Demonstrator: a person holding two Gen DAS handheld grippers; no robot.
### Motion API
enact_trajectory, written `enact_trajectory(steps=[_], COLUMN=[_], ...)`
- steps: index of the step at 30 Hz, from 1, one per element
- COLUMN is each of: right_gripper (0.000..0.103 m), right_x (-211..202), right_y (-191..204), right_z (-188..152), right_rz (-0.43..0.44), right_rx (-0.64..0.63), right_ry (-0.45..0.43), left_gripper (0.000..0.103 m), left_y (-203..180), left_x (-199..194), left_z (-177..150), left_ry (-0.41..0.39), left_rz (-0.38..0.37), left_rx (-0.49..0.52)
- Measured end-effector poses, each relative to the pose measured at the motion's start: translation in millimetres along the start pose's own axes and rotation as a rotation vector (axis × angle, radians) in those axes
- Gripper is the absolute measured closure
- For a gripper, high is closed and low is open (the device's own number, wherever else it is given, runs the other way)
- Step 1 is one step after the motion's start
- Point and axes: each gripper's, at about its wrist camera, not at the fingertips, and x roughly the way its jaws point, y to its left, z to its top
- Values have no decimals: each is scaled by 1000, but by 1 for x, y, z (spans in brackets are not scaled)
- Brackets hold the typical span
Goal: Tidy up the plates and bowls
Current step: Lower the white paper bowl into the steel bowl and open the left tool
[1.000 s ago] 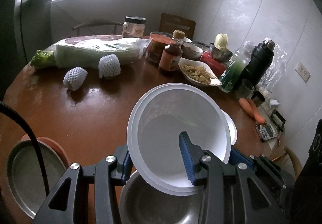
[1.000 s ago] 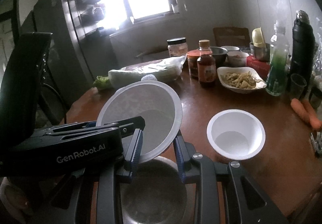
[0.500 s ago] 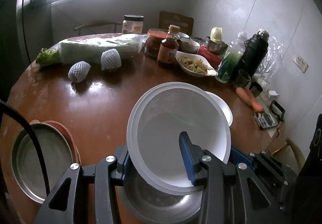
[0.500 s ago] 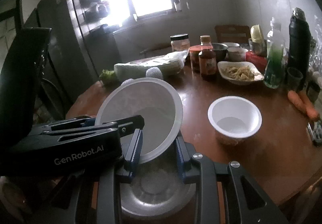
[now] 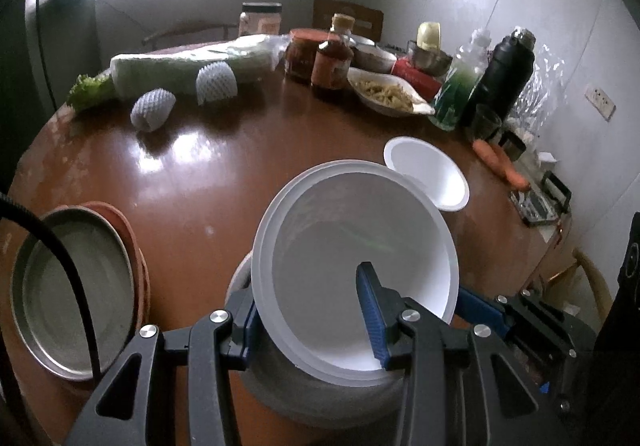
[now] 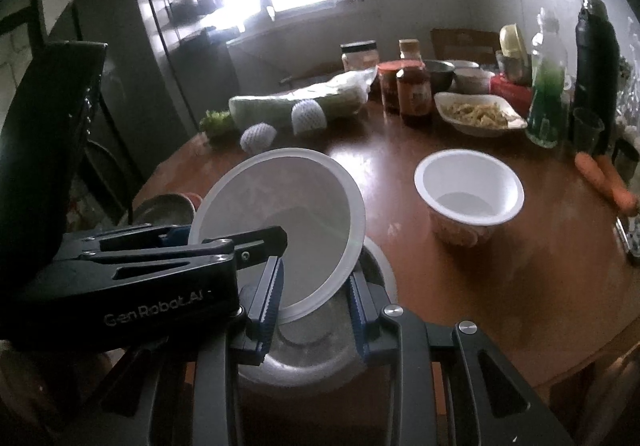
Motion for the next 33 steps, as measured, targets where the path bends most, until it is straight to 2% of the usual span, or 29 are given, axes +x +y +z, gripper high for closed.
enact_trajectory(steps=[18,24,33], right_gripper=[71,71,70], right_x=[18,20,22], right_y=[-9,-8,1], right_z=[-19,-20,-22], right_rz=[-29,-32,-83], right_rx=[-21,-29,-94], right_ry=[89,95,93], left_gripper=[61,60,60], left_y=[-1,1,3], left_x=[23,25,28], left_z=[-14,-14,-15], left_ry=[76,84,91], left_rz=[17,31,63], left_rx=[26,20,22])
